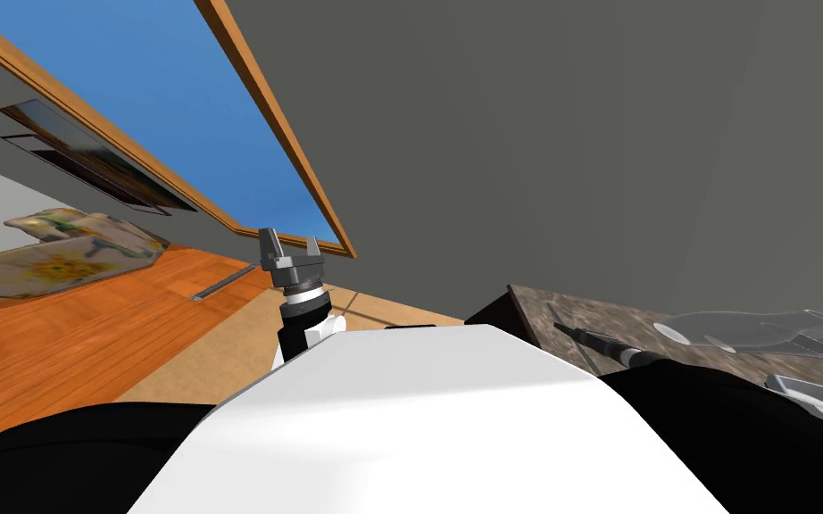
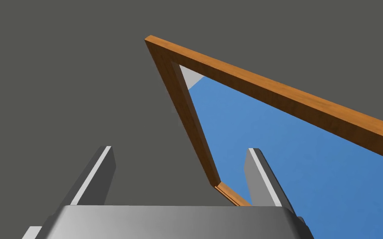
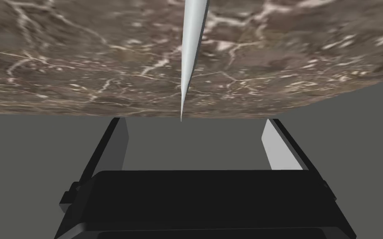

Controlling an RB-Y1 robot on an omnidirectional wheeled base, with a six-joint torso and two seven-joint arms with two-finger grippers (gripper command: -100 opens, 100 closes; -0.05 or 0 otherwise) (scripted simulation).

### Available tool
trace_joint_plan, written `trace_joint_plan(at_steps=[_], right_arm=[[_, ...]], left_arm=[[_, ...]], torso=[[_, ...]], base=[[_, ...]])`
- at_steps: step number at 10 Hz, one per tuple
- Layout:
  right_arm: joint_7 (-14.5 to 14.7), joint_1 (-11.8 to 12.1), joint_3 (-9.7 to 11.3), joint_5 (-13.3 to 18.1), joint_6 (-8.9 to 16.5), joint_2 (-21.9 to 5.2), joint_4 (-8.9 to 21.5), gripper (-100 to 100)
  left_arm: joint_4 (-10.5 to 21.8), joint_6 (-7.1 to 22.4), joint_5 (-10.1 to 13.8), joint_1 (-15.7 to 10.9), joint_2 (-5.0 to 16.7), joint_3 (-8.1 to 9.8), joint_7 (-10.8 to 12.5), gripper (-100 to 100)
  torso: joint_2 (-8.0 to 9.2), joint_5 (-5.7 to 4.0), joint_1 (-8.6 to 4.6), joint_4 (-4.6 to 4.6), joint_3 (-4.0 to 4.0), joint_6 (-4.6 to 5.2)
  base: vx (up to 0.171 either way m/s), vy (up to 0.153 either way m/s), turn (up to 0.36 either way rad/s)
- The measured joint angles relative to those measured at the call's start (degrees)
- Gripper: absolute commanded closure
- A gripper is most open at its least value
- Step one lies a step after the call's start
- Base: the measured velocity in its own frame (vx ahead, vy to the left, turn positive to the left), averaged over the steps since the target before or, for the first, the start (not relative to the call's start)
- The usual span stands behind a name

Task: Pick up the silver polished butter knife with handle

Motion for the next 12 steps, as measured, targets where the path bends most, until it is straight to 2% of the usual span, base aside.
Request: trace_joint_plan(at_steps=[1,5,6,7,11,12], right_arm=[[0.0,0.0,0.0,0.0,0.0,0.0,0.0,-100],[-2.9,-2.5,-0.1,1.1,3.0,2.6,3.2,-100],[-3.8,-3.1,-0.2,1.3,3.9,3.3,4.0,-100],[-4.0,-3.2,-0.2,1.4,4.1,3.4,4.1,100],[-4.3,-3.1,-0.3,1.2,4.4,3.5,4.3,100],[-4.2,-3.1,-0.3,1.2,4.4,3.5,4.3,0]], left_arm=[[0.0,0.0,0.0,0.0,0.0,0.0,0.0,0],[0.0,0.0,0.0,0.0,0.0,-0.01,0.0,0],[0.0,0.0,0.0,0.0,0.0,-0.01,0.0,0],[0.0,0.0,0.0,0.0,0.0,0.0,0.0,0],[0.0,0.0,0.0,0.0,0.0,0.0,0.0,0],[0.0,0.0,0.0,0.0,0.0,0.0,0.0,0]], torso=[[-0.03,0.03,0.09,-0.01,-0.02,0.0],[0.6,0.03,0.11,0.13,0.34,0.01],[0.55,0.04,0.12,0.13,0.32,-0.04],[0.29,0.03,0.09,0.08,0.18,0.05],[-0.02,-0.02,0.04,0.0,-0.01,-0.17],[-0.03,-0.02,0.03,-0.01,-0.02,-0.16]], base=[[-0.053,-0.007,0.202],[-0.162,-0.006,0.295],[-0.061,-0.002,0.07],[-0.012,0.0,-0.016],[-0.002,0.0,-0.008],[0.0,0.0,0.0]])
